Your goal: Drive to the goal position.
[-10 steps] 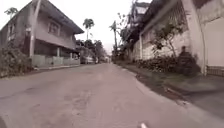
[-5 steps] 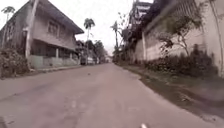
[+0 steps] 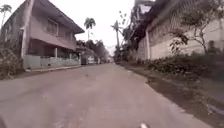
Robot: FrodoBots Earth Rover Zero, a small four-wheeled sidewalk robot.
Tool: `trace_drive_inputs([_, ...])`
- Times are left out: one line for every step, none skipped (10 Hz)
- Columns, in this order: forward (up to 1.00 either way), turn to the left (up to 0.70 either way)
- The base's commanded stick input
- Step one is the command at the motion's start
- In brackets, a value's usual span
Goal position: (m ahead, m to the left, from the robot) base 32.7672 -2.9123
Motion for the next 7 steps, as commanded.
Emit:
trace_drive_inputs([1.0,0.0])
trace_drive_inputs([1.0,0.0])
trace_drive_inputs([1.0,0.0])
trace_drive_inputs([1.0,0.0])
trace_drive_inputs([1.0,0.0])
trace_drive_inputs([1.0,0.0])
trace_drive_inputs([1.0,0.0])
